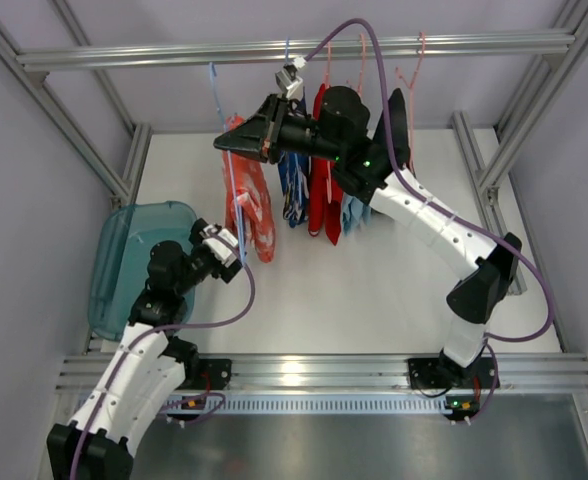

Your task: Remove the trousers from the hanger

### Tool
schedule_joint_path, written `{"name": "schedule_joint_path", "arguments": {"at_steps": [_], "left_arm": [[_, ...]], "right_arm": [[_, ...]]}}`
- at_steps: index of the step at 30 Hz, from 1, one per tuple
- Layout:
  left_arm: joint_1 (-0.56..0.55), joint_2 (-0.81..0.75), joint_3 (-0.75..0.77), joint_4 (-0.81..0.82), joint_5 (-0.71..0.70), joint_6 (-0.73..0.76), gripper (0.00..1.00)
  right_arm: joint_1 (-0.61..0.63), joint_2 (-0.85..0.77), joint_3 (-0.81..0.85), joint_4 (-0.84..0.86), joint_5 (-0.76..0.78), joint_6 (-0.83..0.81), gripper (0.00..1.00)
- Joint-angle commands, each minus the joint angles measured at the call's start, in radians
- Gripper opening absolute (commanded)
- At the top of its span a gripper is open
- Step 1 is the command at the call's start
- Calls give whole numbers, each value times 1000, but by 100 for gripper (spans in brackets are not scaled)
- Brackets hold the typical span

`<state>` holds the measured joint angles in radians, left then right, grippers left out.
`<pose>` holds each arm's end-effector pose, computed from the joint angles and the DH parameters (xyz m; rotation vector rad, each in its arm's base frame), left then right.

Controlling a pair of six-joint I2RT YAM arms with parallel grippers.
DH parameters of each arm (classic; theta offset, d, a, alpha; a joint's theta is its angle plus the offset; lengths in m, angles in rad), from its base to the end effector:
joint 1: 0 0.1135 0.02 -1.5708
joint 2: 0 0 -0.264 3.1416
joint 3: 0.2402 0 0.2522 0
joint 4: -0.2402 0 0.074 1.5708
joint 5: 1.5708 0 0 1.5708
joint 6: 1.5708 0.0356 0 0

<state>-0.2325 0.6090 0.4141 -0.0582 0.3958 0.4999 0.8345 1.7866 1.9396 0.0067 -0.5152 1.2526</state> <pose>0.1514 -0.0500 0.2492 0.8983 1.5681 -0.1706 0.2644 0.3179 0.4847 -0.1641 1.8006 1.9814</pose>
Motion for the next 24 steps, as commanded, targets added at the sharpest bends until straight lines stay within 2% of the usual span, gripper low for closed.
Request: {"name": "schedule_joint_path", "arguments": {"at_steps": [1,4,8,11,16,24], "left_arm": [[7,18,-14,181,-18,17,88],[7,38,0,242,-20,-38,88],[7,52,63,253,69,-180,88],[5,64,98,262,69,-256,89],[5,80,114,311,-11,-268,88],[5,92,101,356,-57,-231,87]], "right_arm": [[-5,-101,88,173,7,-5,0],[-6,-101,75,176,7,1,0],[-11,-95,73,184,7,5,0],[-17,-85,81,193,6,11,0],[-15,-75,91,193,6,18,0],[-17,-81,88,187,3,16,0]]}}
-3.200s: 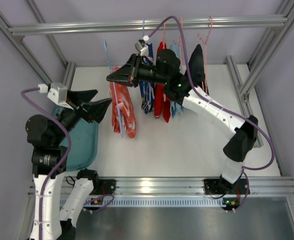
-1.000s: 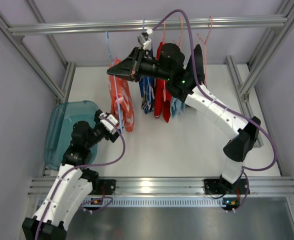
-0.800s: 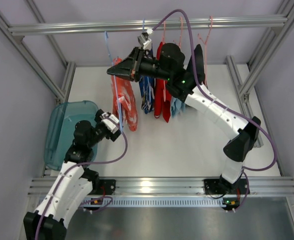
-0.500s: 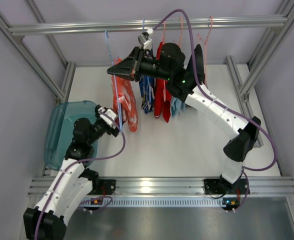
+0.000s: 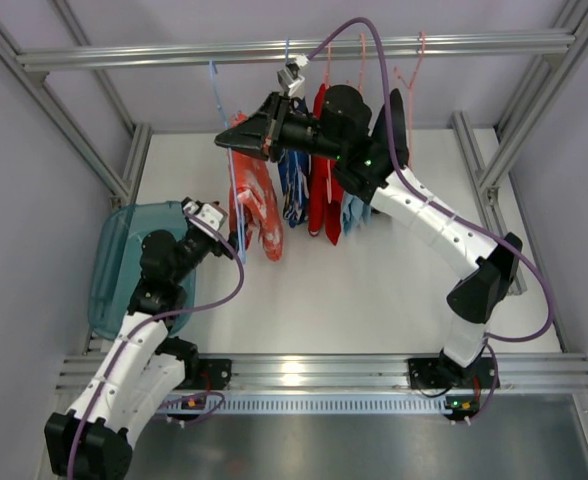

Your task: Remove the trousers from the hanger

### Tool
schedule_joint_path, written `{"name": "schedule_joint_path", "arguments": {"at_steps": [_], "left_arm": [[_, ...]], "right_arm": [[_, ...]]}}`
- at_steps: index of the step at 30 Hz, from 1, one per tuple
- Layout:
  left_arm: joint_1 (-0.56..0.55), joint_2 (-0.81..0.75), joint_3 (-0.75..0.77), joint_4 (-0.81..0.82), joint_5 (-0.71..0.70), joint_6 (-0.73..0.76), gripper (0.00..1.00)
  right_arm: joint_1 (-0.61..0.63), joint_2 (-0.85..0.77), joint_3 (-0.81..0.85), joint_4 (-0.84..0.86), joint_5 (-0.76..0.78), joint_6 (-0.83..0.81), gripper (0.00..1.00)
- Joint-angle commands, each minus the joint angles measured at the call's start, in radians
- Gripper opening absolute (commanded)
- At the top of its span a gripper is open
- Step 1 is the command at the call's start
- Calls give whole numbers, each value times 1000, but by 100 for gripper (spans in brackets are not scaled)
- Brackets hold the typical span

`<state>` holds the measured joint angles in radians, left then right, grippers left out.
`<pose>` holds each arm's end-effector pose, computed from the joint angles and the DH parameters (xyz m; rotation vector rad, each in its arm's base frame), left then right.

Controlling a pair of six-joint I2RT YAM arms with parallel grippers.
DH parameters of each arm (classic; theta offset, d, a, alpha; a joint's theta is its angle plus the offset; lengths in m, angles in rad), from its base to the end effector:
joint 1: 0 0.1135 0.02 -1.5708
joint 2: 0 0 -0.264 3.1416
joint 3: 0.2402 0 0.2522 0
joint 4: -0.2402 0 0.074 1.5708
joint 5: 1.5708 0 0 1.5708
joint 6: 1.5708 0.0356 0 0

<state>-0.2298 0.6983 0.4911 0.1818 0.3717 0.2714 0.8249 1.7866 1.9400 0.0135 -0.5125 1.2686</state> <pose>0.1694 -0.0529 0.2888 0.6700 1.4537 -0.2640 0.2675 0.3152 0.4855 -0.1414 1.7955 1.9869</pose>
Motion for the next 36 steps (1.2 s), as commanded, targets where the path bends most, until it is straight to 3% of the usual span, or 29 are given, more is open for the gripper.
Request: {"name": "schedule_joint_path", "arguments": {"at_steps": [1,12,19,23,29,30,31,32,36], "left_arm": [[3,6,27,128,-43,-8,87],[1,85,178,157,56,-184,87],[-37,130,213,160,-49,-175,81],[-46,156,231,171,-175,-179,61],[-48,116,288,115,-148,-241,33],[-48,92,323,46,-146,-251,26],[-48,78,340,18,-148,-267,5],[-48,63,355,-7,-152,-268,0],[-46,-2,463,-125,-140,-365,0]], "right_arm": [[-4,-82,83,178,-3,-2,0],[-4,-78,59,186,0,9,0],[3,-73,63,190,0,15,0],[8,-79,54,189,0,9,0],[0,-96,-13,174,2,-60,0],[-4,-101,-30,174,-15,-78,0],[-7,-105,-65,172,-24,-96,0],[-16,-119,-85,169,-33,-129,0],[-44,-145,-185,161,-46,-178,0]]}}
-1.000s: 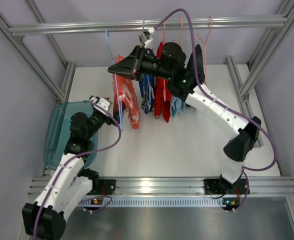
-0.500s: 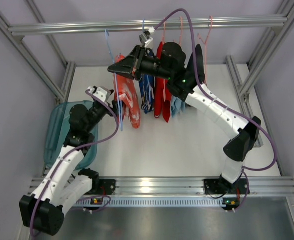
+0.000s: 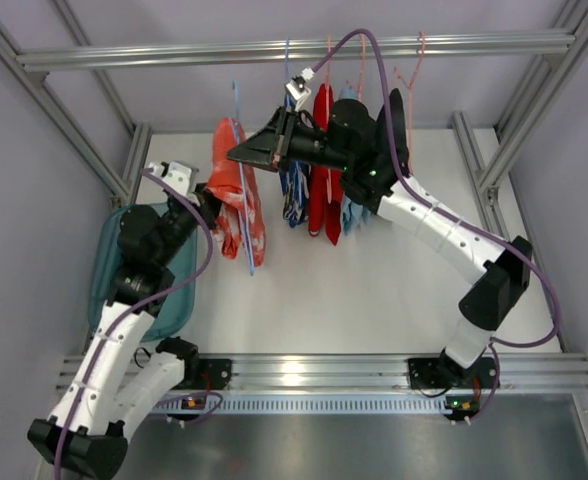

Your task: Remove the trousers from the hanger

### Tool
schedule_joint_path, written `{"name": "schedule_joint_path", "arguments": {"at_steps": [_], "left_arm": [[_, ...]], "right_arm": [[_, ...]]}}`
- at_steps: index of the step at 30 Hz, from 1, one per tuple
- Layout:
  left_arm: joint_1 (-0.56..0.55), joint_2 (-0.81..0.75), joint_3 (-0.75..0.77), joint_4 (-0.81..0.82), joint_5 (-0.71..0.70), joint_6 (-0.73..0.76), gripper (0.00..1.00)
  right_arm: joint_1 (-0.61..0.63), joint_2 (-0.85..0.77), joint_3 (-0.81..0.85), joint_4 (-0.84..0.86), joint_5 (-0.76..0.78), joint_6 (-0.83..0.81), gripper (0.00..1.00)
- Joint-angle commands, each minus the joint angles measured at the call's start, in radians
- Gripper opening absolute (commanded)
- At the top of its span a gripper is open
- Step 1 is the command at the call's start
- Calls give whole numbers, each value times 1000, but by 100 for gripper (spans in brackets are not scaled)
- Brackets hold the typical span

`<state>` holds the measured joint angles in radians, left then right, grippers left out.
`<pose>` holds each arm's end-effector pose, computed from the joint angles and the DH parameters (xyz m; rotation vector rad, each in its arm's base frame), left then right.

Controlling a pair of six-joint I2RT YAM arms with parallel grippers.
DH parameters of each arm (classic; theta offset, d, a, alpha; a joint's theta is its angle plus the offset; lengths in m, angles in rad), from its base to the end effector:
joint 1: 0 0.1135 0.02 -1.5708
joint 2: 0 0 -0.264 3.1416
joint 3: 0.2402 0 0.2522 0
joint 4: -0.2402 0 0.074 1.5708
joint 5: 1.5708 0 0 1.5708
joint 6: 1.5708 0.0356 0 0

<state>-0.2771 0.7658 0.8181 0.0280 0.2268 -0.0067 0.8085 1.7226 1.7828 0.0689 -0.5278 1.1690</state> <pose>0.1705 -0.0568 0.3779 0.3841 1.4555 -0.3974 0.2665 0.3051 0.4626 -0.2133 1.7978 1.9024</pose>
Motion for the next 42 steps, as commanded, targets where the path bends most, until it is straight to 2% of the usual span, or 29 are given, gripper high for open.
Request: {"name": "schedule_joint_path", "arguments": {"at_steps": [1,4,13,18,24,29,35,38,42], "left_arm": [[1,-71,157,-5,12,-125,0],[1,-68,242,-23,40,-189,0],[10,23,516,-86,-9,-289,0],[10,58,639,-96,-70,-280,0],[18,81,788,-111,-218,-184,0],[91,38,802,-154,-334,-155,0],[185,-88,724,-174,-356,-89,0],[248,-154,705,-249,-423,-15,0],[306,-250,642,-380,-564,178,0]], "right_arm": [[-32,-84,-58,106,-31,-84,0],[-40,-84,-107,120,-40,-104,0],[-40,-75,-238,109,-46,-160,0],[-45,-83,-283,89,-38,-181,0],[-55,-89,-330,62,-49,-216,0],[-54,-90,-329,58,-49,-233,0],[-42,-101,-330,42,-55,-264,0],[-32,-112,-330,34,-55,-292,0],[-14,-132,-318,14,-61,-342,0]]}}
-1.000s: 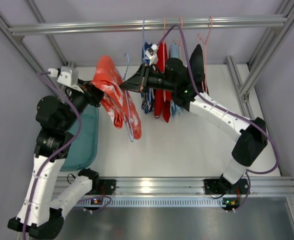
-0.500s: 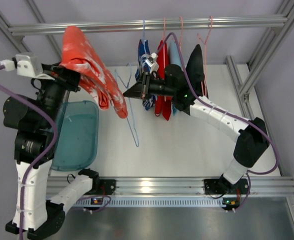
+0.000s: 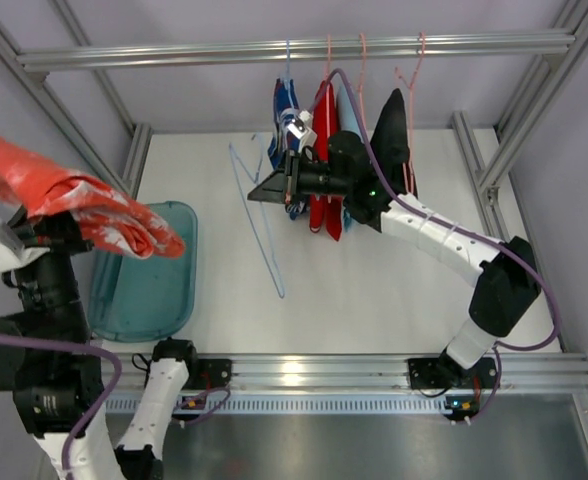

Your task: Remove the trousers from the hanger

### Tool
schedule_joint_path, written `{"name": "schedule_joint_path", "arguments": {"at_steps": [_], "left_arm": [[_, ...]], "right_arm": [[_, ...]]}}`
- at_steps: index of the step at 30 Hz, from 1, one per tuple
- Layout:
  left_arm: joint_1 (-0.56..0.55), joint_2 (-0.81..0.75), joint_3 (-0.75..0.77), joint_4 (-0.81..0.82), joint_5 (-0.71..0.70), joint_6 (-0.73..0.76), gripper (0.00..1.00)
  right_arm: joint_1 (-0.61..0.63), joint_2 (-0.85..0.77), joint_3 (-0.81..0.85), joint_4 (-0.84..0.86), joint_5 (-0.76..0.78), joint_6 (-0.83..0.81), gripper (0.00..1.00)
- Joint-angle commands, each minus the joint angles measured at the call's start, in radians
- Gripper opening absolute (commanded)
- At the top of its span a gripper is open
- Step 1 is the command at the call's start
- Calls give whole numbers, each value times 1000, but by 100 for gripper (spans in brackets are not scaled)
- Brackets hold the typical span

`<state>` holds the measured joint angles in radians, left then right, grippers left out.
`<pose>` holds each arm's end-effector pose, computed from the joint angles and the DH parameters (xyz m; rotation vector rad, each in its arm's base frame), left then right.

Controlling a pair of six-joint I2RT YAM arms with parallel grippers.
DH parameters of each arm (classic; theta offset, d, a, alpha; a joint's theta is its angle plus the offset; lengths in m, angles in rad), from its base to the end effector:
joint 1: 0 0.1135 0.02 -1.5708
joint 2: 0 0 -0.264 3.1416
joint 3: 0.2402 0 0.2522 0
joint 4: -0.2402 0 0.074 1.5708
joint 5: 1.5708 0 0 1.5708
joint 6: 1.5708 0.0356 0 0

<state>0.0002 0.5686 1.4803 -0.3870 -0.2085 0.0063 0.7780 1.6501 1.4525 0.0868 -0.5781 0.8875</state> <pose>-0.0057 0.0074 0.5406 -0.1859 1.0428 0.1149 0.2685 0.2918 0.3759 -0.4055 1.9471 1.6570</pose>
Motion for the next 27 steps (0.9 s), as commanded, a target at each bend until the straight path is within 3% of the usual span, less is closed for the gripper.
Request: {"name": "schedule_joint_path", "arguments": {"at_steps": [1,6,14,18,22,27], "left_arm": [[37,-90,-34,19,-152,203,0],[40,-217,-193,-50,-259,397,0],[12,-435,-498,-108,-321,532,0],[6,-487,-601,-135,-264,529,0],[6,-478,-718,-128,-103,529,0],[6,-341,-814,-66,-57,472,0]], "right_arm": [[26,-65,14,-9,-11,-82,0],[53,-81,29,-45,-23,-142,0],[75,-125,81,-84,-23,-214,0],[75,-134,114,-137,-26,-248,0],[73,-145,131,-159,-22,-269,0],[75,-162,138,-177,-3,-275,0]]}}
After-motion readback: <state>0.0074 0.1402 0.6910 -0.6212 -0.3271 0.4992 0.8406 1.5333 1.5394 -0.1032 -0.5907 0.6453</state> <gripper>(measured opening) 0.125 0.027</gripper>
